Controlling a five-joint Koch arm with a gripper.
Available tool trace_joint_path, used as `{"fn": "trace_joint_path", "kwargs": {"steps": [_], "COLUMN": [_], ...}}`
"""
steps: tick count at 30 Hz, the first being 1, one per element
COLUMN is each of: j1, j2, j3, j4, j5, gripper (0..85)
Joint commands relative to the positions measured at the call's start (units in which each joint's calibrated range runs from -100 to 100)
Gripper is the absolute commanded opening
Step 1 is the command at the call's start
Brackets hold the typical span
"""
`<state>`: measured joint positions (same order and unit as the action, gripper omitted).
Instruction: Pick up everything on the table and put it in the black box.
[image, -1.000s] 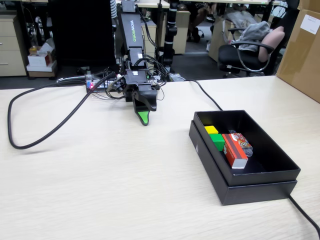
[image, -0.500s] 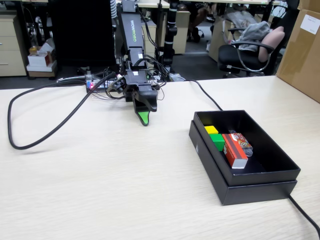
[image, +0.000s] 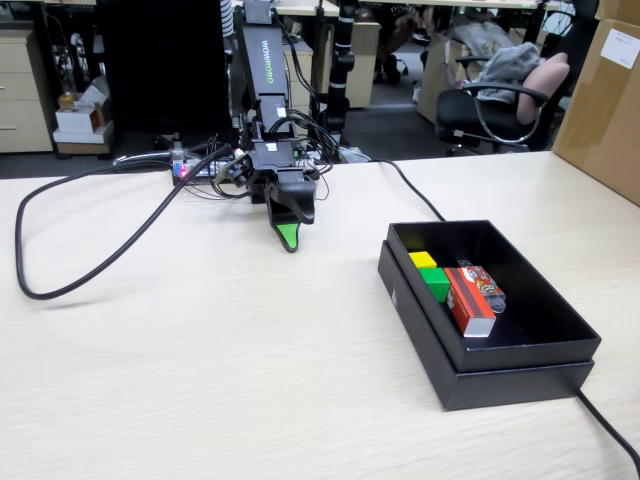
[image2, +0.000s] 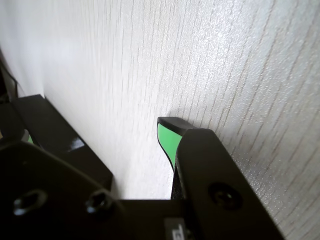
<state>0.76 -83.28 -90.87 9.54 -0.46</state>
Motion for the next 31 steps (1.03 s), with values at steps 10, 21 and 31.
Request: {"fn": "trace_joint_path", "kwargs": {"steps": [10, 21, 31], "j1": [0.0, 0.0, 0.0], "j2": [2.44, 2.79, 2.79], "j3": [0.84, 1.02, 1.02], "j4": [-0.43, -0.43, -0.43], "j5": [0.1, 0.05, 0.05], "gripper": [48.8, 48.8, 48.8]}}
